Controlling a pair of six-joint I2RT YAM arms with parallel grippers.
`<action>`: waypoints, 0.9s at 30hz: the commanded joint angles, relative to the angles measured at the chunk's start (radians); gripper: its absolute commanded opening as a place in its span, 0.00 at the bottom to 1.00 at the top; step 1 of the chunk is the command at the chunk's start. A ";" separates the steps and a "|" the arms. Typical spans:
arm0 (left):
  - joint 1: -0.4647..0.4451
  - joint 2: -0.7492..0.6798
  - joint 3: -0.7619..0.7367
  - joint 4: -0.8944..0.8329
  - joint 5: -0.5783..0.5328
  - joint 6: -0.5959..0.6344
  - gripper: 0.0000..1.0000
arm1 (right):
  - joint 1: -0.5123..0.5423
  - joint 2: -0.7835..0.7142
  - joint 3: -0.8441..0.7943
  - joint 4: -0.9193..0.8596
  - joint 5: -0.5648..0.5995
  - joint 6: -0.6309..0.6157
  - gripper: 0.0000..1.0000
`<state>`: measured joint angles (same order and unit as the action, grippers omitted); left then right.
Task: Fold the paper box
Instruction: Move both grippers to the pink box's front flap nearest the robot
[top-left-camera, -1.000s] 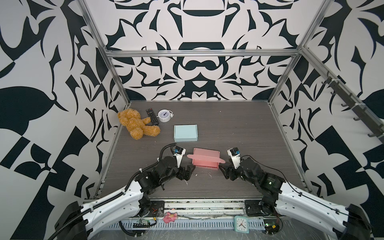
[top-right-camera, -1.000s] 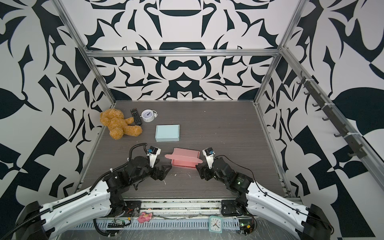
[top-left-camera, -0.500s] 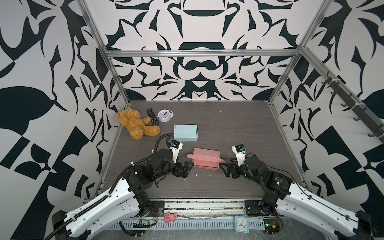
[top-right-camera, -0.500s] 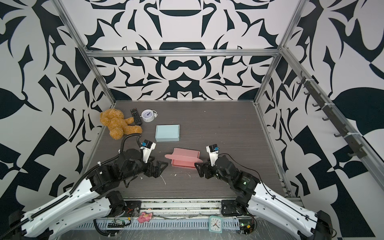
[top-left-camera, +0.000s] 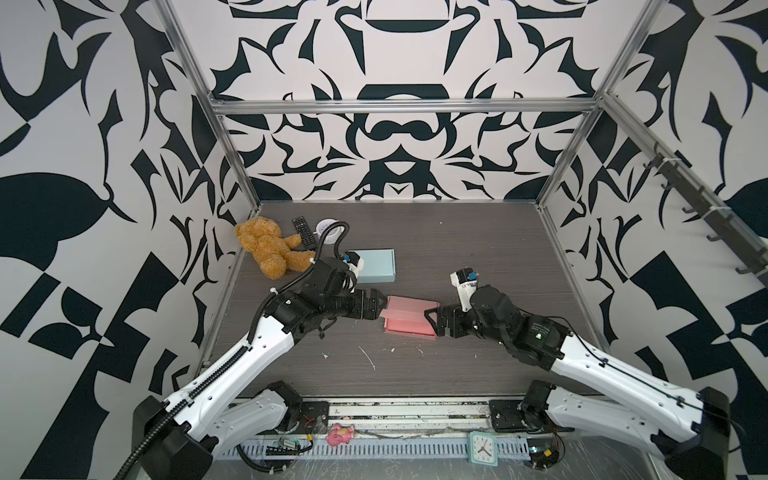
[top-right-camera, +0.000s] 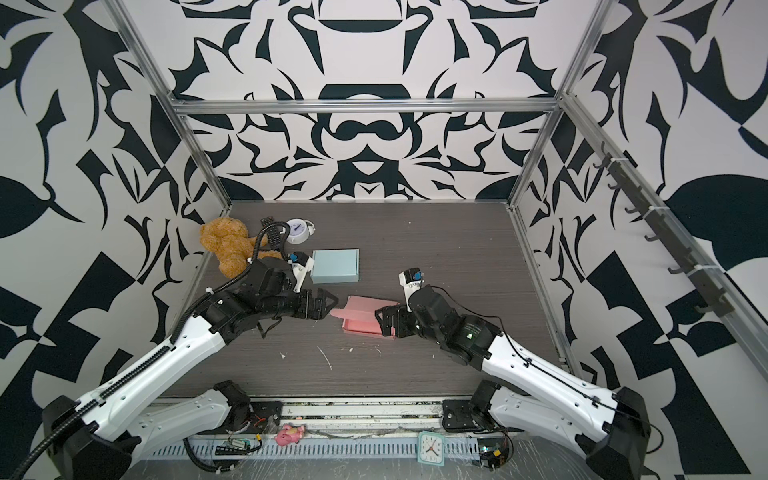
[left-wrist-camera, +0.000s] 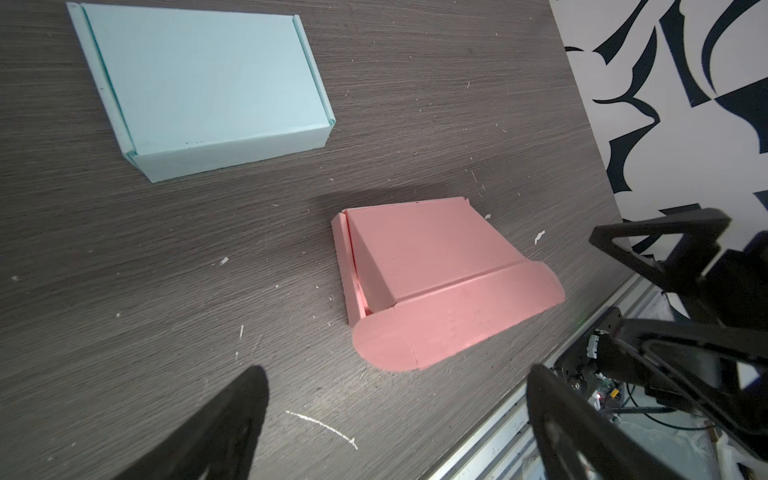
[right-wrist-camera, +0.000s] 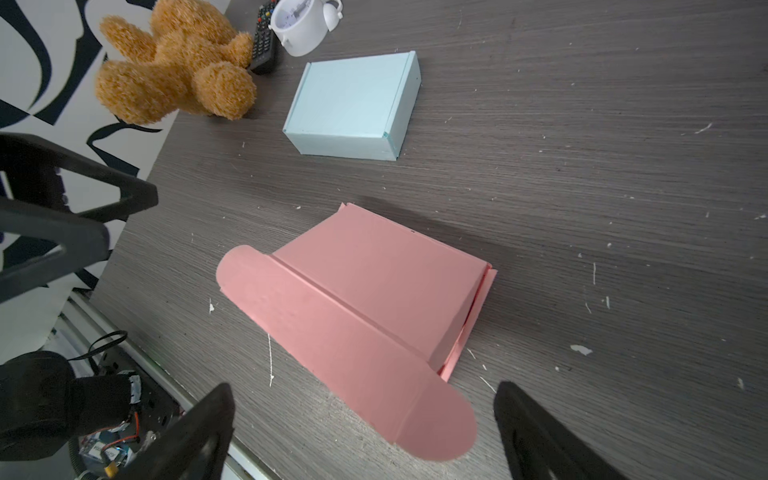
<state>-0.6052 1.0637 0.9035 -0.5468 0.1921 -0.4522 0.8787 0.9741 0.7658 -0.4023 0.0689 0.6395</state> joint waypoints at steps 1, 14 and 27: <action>0.036 0.038 0.034 0.020 0.108 0.031 0.99 | -0.009 0.042 0.076 -0.016 0.025 -0.015 0.99; 0.076 0.181 0.085 0.055 0.163 0.058 0.99 | -0.154 0.178 0.111 0.014 -0.103 -0.041 0.99; 0.078 0.292 0.068 0.108 0.185 0.030 0.94 | -0.159 0.264 0.104 0.021 -0.112 -0.067 0.99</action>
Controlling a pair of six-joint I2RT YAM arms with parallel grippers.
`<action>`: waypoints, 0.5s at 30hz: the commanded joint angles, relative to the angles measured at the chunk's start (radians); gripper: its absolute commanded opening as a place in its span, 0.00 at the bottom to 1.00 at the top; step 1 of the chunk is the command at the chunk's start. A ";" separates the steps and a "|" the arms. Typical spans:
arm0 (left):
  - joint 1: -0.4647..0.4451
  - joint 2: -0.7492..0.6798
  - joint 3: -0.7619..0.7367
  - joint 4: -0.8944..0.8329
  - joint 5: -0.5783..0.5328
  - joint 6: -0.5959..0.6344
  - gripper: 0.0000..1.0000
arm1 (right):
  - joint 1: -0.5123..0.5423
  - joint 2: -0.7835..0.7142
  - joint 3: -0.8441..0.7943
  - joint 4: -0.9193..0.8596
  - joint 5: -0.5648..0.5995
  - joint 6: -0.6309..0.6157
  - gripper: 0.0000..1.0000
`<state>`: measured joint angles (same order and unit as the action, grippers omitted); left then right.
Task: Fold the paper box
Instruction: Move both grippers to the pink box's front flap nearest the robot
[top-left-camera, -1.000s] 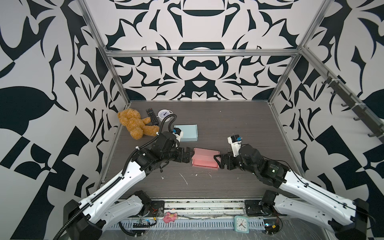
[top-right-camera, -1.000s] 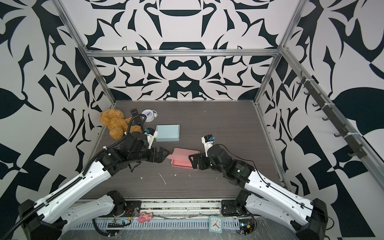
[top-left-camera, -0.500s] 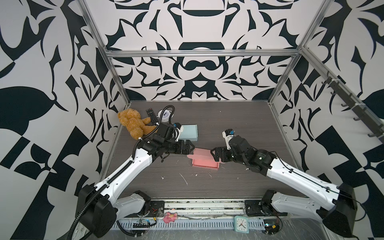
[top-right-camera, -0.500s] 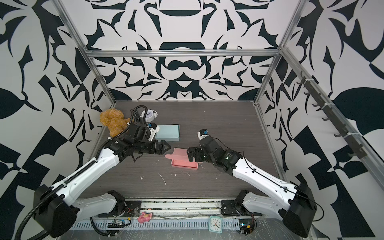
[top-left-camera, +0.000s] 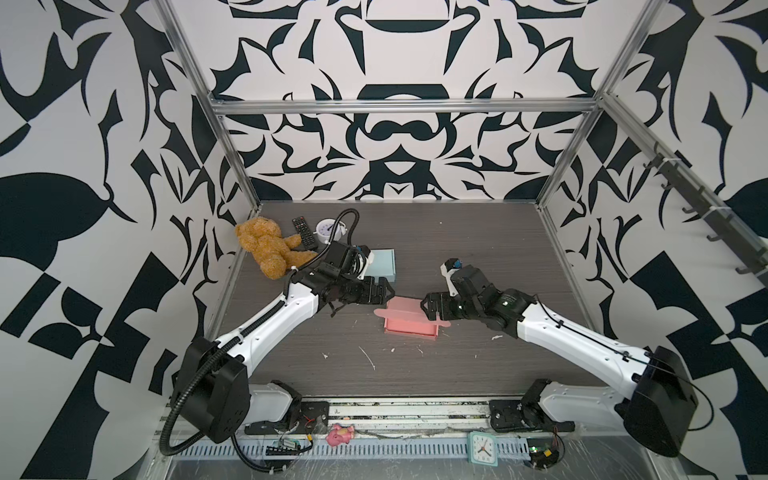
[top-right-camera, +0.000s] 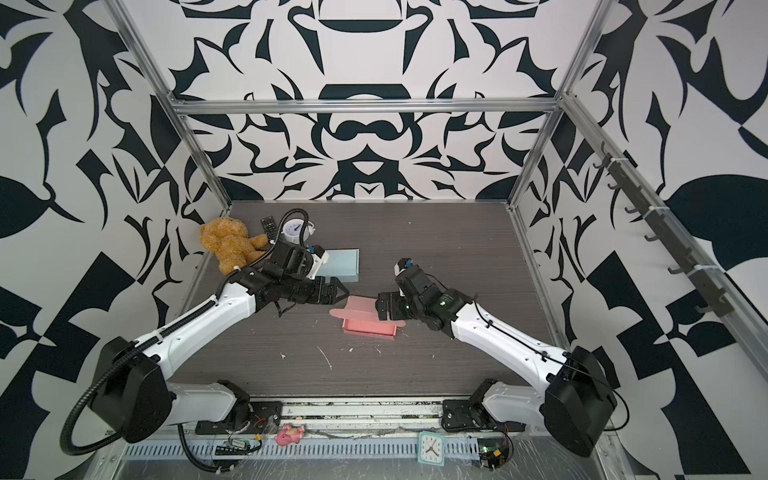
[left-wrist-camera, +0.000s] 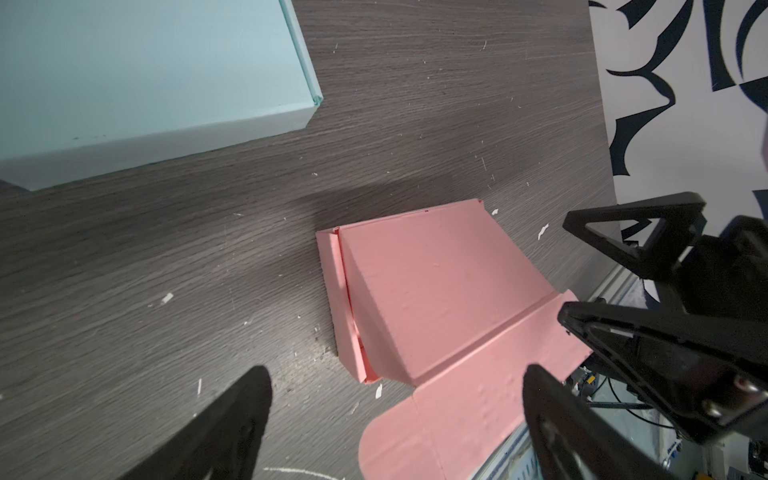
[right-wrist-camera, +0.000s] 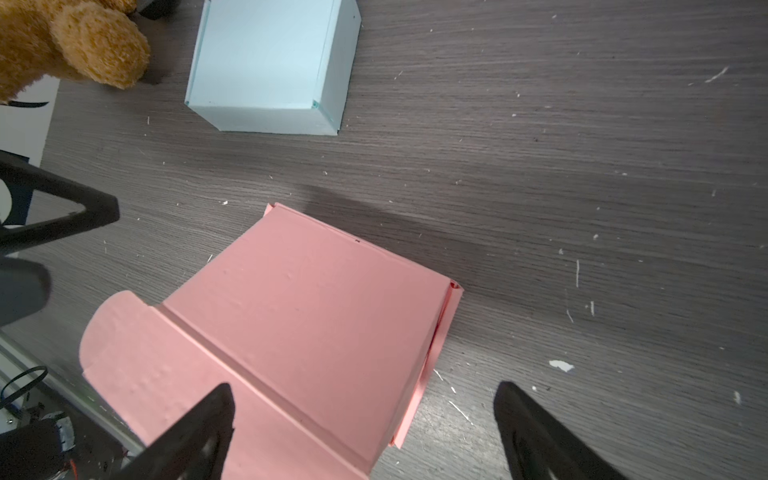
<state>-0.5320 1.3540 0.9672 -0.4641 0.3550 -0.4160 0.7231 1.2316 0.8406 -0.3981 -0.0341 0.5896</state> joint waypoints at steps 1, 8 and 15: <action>0.004 0.004 -0.001 0.031 0.022 -0.008 0.94 | -0.004 0.010 0.028 0.016 -0.009 -0.017 0.99; 0.005 0.028 -0.022 0.052 0.030 -0.012 0.91 | -0.004 0.019 -0.007 0.030 -0.005 -0.010 0.99; 0.003 0.045 -0.037 0.068 0.048 -0.020 0.87 | -0.004 0.018 -0.031 0.034 0.000 -0.007 0.99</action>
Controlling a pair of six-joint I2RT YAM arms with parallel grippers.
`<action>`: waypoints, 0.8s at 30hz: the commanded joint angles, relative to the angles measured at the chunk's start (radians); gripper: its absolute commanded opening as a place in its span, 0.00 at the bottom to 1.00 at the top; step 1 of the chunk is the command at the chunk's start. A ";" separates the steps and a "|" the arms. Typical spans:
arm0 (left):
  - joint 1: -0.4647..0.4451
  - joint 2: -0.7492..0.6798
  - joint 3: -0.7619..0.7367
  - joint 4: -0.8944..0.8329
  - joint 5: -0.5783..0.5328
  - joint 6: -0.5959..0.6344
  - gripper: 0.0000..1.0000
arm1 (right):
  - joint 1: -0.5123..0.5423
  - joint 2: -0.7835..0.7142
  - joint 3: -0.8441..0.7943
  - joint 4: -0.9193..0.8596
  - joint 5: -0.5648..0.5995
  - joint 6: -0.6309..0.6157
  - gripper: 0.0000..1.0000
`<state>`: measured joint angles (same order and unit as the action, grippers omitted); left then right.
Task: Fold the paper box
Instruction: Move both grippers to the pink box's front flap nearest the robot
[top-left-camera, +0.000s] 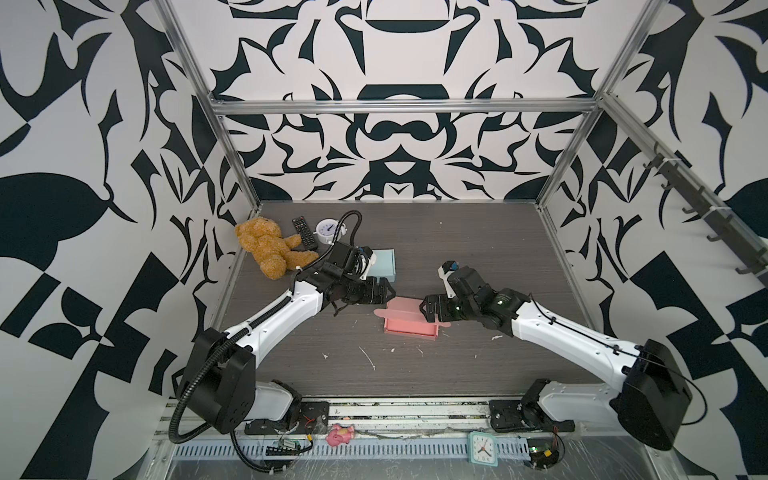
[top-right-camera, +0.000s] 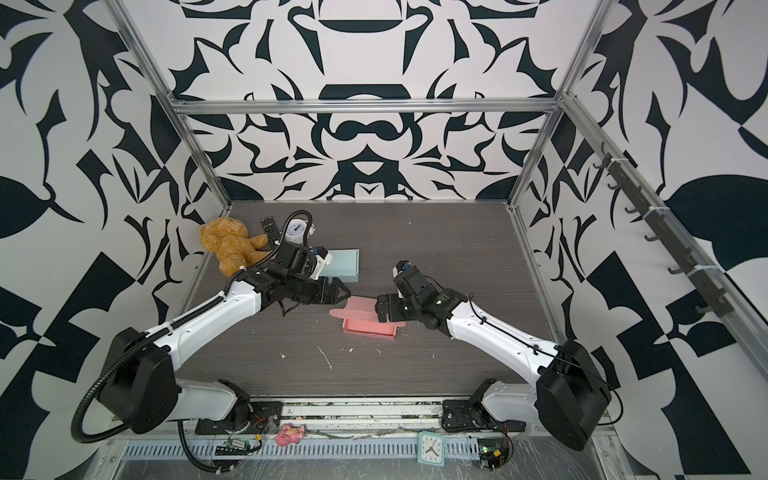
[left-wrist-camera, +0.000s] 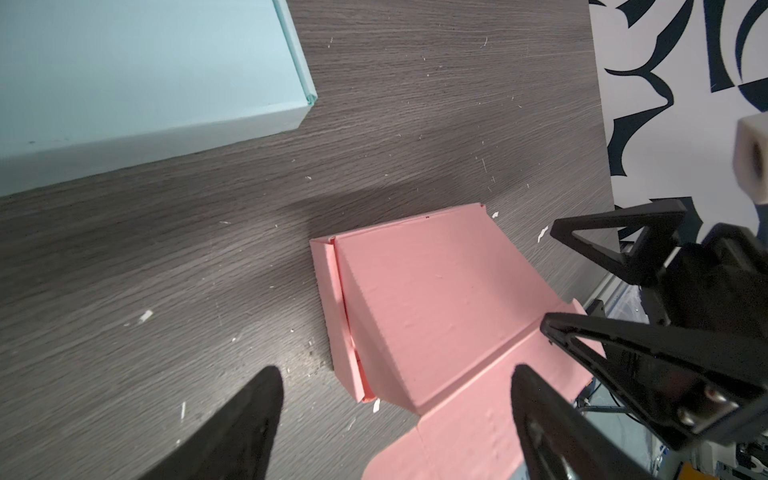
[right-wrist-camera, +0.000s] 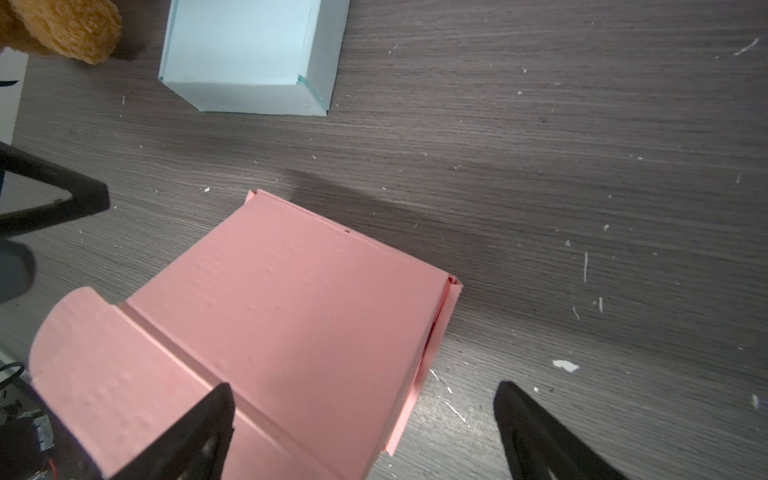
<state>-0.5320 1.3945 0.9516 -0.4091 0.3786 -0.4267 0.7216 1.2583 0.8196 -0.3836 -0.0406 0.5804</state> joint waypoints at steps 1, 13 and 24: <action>0.001 0.006 -0.023 0.015 0.027 -0.011 0.86 | -0.003 -0.008 -0.013 0.021 0.007 0.002 0.99; -0.022 0.029 -0.063 0.034 0.029 -0.020 0.81 | -0.002 -0.011 -0.059 0.032 0.010 0.009 0.99; -0.033 0.033 -0.119 0.054 0.021 -0.030 0.79 | -0.002 -0.002 -0.101 0.053 0.014 0.021 0.97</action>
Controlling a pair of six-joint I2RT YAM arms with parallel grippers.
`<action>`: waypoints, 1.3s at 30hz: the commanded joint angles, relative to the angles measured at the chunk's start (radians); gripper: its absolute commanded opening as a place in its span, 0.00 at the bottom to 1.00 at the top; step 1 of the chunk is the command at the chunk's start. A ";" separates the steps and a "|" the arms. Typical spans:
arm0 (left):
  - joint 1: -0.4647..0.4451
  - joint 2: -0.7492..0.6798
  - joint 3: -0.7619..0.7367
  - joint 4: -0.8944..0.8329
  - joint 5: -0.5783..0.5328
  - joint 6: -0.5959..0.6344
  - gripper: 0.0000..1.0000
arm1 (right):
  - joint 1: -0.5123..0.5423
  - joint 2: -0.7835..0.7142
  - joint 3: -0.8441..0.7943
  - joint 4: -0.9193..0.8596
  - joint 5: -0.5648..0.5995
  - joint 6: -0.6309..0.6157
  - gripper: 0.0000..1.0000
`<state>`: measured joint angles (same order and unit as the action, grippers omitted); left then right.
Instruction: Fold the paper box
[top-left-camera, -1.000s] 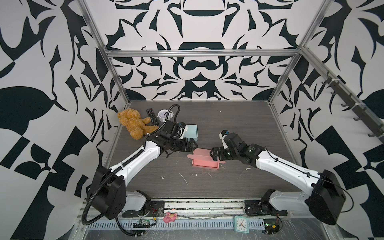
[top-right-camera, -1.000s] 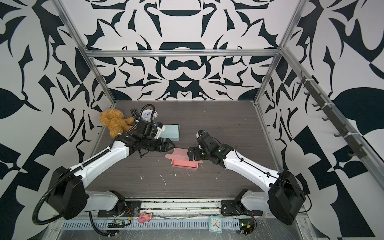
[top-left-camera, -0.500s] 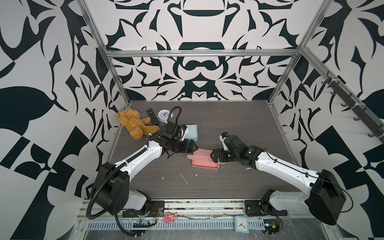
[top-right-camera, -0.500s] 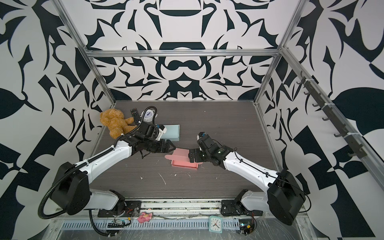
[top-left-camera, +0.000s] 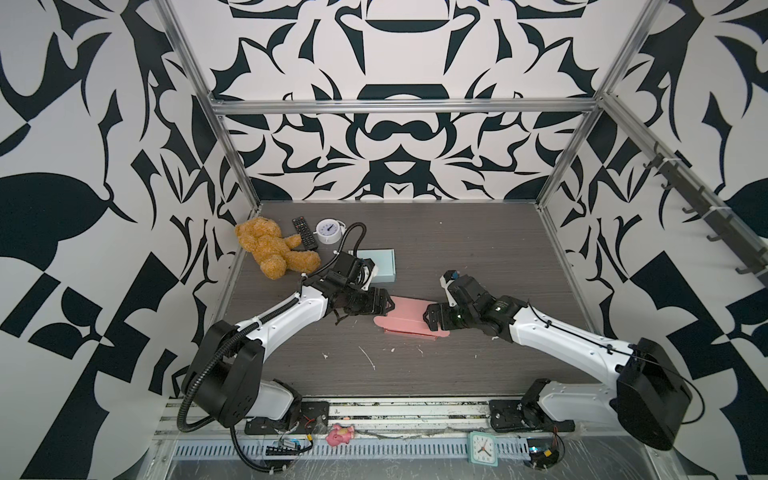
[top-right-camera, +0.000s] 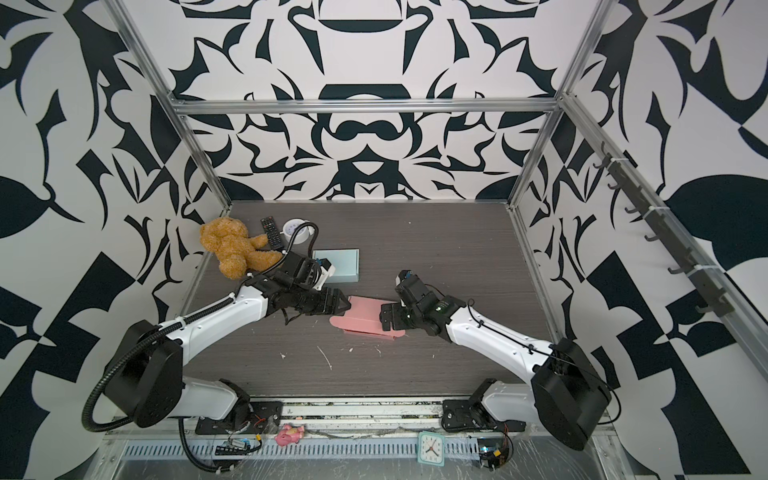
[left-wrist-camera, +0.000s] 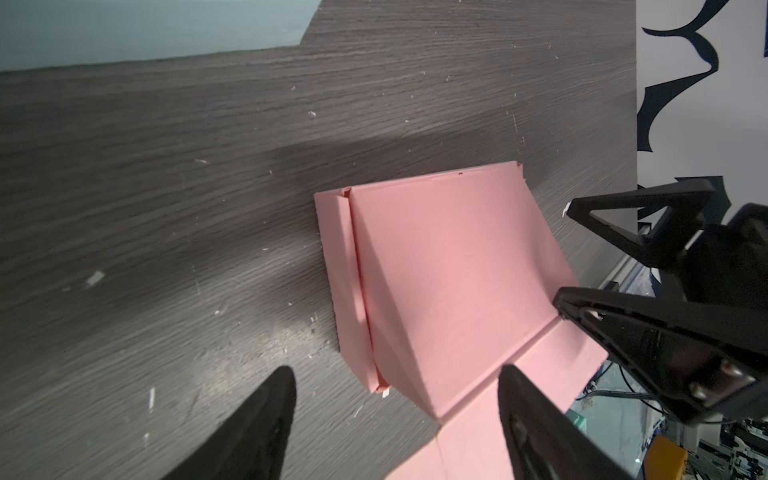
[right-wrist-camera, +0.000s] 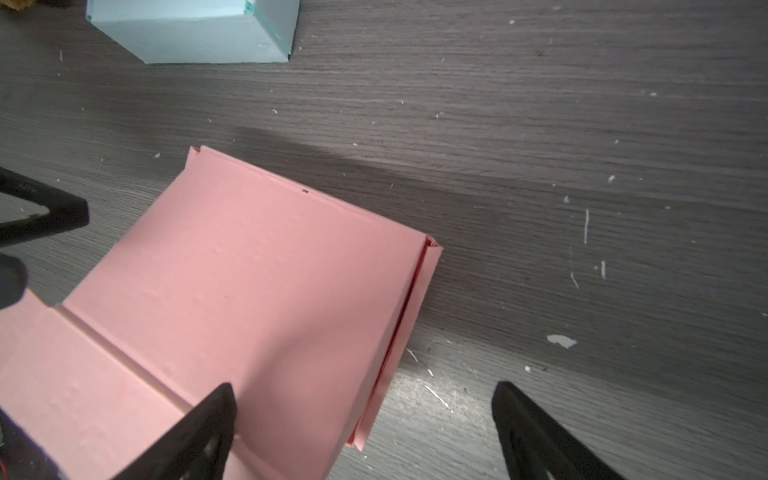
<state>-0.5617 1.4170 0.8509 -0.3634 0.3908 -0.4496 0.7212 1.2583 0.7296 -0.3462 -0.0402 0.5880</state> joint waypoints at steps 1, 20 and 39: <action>-0.003 0.011 -0.023 0.011 0.009 -0.009 0.79 | -0.002 -0.001 -0.014 0.018 0.014 0.013 0.97; -0.018 0.043 -0.074 0.058 0.002 -0.021 0.74 | -0.002 0.045 -0.048 0.050 0.014 0.024 0.96; -0.028 0.101 -0.085 0.090 -0.009 -0.024 0.62 | -0.002 0.066 -0.067 0.071 0.013 0.027 0.92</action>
<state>-0.5850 1.4994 0.7776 -0.2832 0.3851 -0.4717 0.7212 1.3220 0.6727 -0.2844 -0.0395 0.6037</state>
